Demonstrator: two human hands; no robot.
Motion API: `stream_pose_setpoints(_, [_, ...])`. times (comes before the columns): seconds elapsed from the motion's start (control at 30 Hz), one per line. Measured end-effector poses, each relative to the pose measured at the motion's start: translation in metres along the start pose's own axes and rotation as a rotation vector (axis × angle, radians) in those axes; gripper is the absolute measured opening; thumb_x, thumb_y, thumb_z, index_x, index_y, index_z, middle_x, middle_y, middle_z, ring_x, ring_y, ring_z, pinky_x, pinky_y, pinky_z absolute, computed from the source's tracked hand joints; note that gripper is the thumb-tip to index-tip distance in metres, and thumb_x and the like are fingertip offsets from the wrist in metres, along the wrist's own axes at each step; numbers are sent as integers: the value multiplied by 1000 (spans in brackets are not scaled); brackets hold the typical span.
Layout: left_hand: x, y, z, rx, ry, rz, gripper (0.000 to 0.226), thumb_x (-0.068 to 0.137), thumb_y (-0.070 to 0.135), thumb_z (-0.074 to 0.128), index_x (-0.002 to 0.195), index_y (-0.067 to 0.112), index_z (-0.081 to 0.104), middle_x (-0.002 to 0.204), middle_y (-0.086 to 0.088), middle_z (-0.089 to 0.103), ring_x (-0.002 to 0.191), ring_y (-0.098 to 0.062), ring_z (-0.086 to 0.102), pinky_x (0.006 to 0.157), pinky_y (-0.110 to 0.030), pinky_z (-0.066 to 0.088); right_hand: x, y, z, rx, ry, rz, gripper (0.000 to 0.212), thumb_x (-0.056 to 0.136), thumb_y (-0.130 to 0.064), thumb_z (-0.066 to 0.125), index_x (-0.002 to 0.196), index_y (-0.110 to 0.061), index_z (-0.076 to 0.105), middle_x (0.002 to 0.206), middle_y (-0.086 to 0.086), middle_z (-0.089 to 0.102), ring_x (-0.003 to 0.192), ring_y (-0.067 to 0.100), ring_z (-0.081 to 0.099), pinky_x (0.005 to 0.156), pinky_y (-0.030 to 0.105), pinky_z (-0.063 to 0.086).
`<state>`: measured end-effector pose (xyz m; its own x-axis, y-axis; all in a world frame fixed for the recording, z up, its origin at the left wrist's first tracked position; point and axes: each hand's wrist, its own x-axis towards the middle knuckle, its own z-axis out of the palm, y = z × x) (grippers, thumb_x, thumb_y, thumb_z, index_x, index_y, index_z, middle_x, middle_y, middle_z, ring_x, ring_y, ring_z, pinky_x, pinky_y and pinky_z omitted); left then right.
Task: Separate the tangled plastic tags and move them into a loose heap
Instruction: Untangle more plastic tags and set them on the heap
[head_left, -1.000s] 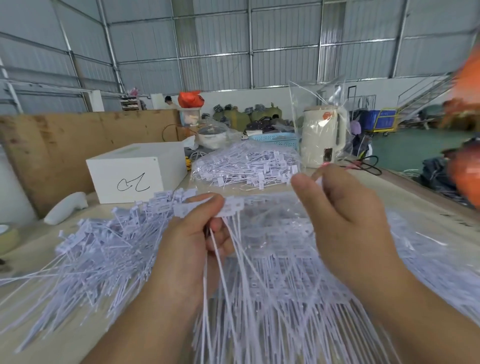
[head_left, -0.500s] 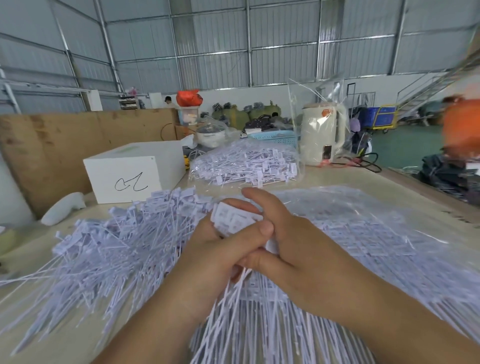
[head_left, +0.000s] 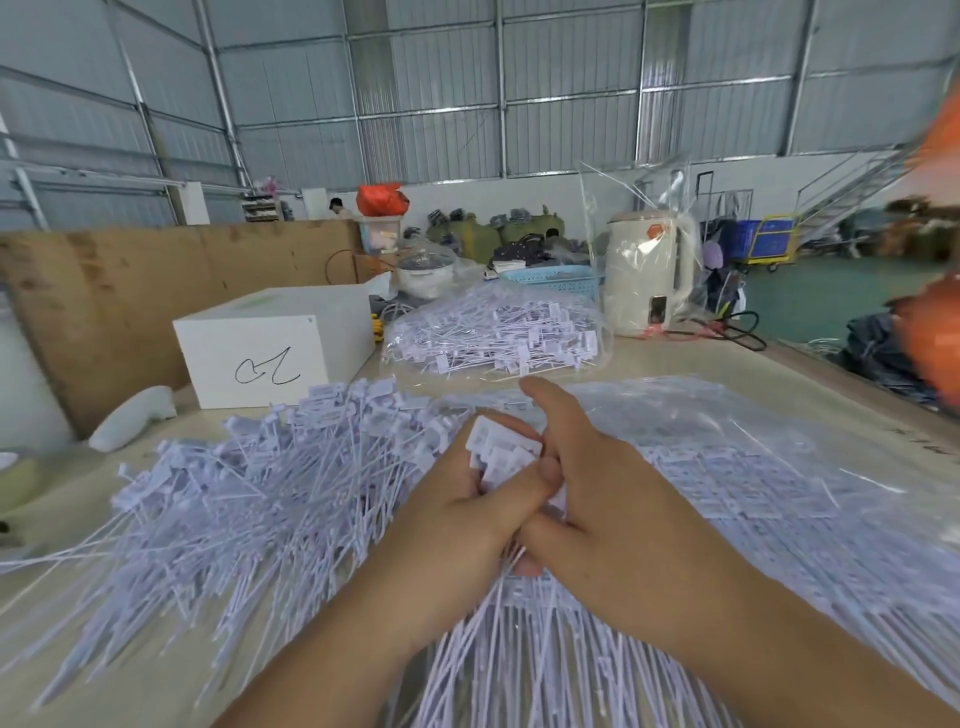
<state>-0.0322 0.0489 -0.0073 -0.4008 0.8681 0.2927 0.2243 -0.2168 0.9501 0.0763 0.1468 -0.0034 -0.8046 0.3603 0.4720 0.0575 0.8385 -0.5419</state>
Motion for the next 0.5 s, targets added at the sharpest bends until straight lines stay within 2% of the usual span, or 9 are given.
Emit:
stream_pose_setpoints(0.07, [-1,0,0,-21,-27,-36,25,72,43,68,90,26,67,64,-6,67,51,-18,62,48,-26,48,0,-1,-1,-52,-15,-3,80,86,-31,51,145,-49,1,129,-25,52,97,-12,46,75,4,42])
stream_pose_setpoints(0.13, [-1,0,0,-15,9,-40,17,75,37,67,81,21,68,55,-8,61,44,-18,57,44,-25,44,1,-3,0,-64,-23,0,79,83,-32,50,146,-48,5,129,-24,50,97,-12,44,74,3,41])
stream_pose_setpoints(0.23, [1,0,-3,-35,171,-13,16,75,26,68,75,11,62,45,-7,54,36,-17,48,39,-22,36,0,-5,2,-68,42,-42,71,79,-54,44,141,-50,10,124,-27,44,103,-10,43,76,5,40])
stream_pose_setpoints(0.3, [2,3,-7,-107,300,-4,23,77,22,72,78,7,55,43,-8,50,34,-18,45,38,-21,33,0,-3,0,-32,91,-63,68,78,-67,43,139,-49,19,117,-27,46,97,-7,50,74,11,41])
stream_pose_setpoints(0.37, [3,7,-12,-171,383,15,21,74,24,73,81,12,58,45,-7,49,33,-18,42,37,-20,32,2,2,-6,58,97,-38,57,80,-69,47,131,-44,37,95,-22,55,72,-1,57,63,16,43])
stream_pose_setpoints(0.43, [3,10,-13,-228,414,26,13,71,24,72,80,22,63,47,-5,48,32,-16,40,35,-21,30,4,6,-12,146,38,-14,31,89,-59,54,105,-33,56,63,-15,52,47,4,45,49,25,38])
stream_pose_setpoints(0.5, [2,12,-13,-204,378,27,8,68,27,69,76,29,66,49,-4,49,34,-15,40,34,-24,30,4,6,-14,123,-4,-39,25,93,-49,56,78,-29,55,50,-9,44,42,6,35,45,24,28])
